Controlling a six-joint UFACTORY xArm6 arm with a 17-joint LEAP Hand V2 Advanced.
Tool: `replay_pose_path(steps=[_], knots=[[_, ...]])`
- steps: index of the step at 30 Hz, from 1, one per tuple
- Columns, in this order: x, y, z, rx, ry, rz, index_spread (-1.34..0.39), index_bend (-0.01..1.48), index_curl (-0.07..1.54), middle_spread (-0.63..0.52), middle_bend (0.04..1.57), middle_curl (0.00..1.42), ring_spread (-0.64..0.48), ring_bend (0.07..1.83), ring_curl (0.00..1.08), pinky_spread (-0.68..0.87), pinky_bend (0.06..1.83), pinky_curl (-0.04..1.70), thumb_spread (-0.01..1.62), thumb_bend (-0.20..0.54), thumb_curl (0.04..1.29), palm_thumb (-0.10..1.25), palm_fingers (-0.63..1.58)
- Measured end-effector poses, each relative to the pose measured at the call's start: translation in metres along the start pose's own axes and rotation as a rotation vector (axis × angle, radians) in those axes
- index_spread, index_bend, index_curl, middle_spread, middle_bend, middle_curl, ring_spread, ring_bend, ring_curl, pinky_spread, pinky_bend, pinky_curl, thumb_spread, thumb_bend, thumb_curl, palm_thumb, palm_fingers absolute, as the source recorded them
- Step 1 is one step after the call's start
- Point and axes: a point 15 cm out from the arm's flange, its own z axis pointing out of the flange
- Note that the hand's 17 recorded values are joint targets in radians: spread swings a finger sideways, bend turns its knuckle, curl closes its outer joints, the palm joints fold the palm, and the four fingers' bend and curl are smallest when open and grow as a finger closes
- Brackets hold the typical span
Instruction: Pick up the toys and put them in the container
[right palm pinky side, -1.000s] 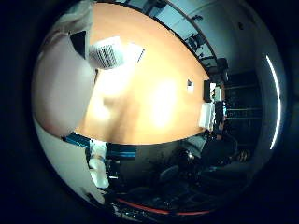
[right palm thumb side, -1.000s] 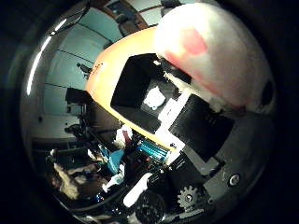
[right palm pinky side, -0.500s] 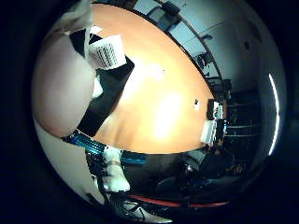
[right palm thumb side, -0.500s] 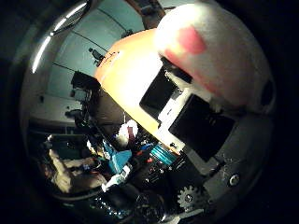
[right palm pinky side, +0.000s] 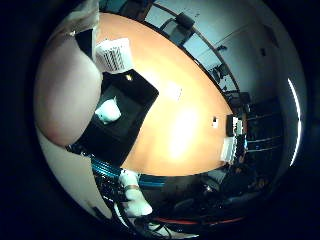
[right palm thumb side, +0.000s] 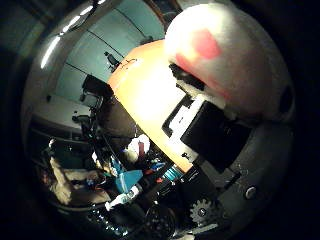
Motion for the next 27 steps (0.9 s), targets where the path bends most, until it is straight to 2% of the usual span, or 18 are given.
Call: replay_pose_path(steps=[2, 3, 4, 6, 9, 12, 16, 23, 27], knots=[[0.002, 0.002, 0.002, -0.012, 0.003, 0.005, -0.32, 0.57, 0.9, -0.21, 1.0, 0.74, -0.26, 1.16, 0.71, -0.38, 0.92, 0.89, 1.25, -0.03, 0.43, 0.74, 0.83], [0.003, 0.004, 0.002, -0.018, 0.004, 0.006, -0.36, 0.49, 0.86, -0.22, 0.95, 0.72, -0.27, 1.13, 0.69, -0.36, 0.86, 0.88, 1.24, -0.032, 0.41, 0.71, 0.63], [0.003, 0.005, 0.003, -0.022, 0.004, 0.007, -0.38, 0.44, 0.82, -0.23, 0.89, 0.69, -0.28, 1.08, 0.66, -0.3, 0.8, 0.87, 1.23, -0.032, 0.39, 0.69, 0.45], [0.007, 0.009, 0.004, -0.04, 0.006, 0.009, -0.45, 0.4, 0.74, -0.22, 0.78, 0.63, -0.25, 1.0, 0.61, -0.14, 0.75, 0.86, 1.21, -0.032, 0.35, 0.63, 0.31], [0.011, 0.015, 0.006, -0.063, 0.008, 0.009, -0.51, 0.31, 0.61, -0.16, 0.54, 0.52, -0.11, 0.84, 0.52, 0.12, 0.79, 0.83, 1.17, -0.026, 0.32, 0.58, 0.16], [0.012, 0.019, 0.006, -0.074, 0.008, -0.001, -0.53, 0.25, 0.52, -0.11, 0.45, 0.45, 0.0, 0.76, 0.44, 0.3, 0.75, 0.78, 1.16, -0.022, 0.3, 0.57, 0.16], [0.015, 0.02, 0.001, -0.065, 0.01, -0.001, -0.53, 0.2, 0.44, -0.09, 0.38, 0.4, 0.06, 0.7, 0.38, 0.43, 0.68, 0.7, 1.15, -0.02, 0.29, 0.55, 0.21], [0.023, 0.027, -0.012, -0.046, 0.017, 0.018, -0.51, 0.2, 0.4, -0.09, 0.33, 0.36, 0.06, 0.64, 0.31, 0.49, 0.58, 0.61, 1.14, -0.017, 0.28, 0.56, 0.3], [0.048, 0.054, -0.03, -0.072, 0.039, 0.077, -0.5, 0.2, 0.39, -0.11, 0.32, 0.35, 0.06, 0.61, 0.28, 0.49, 0.49, 0.55, 1.15, -0.017, 0.28, 0.58, 0.35]])
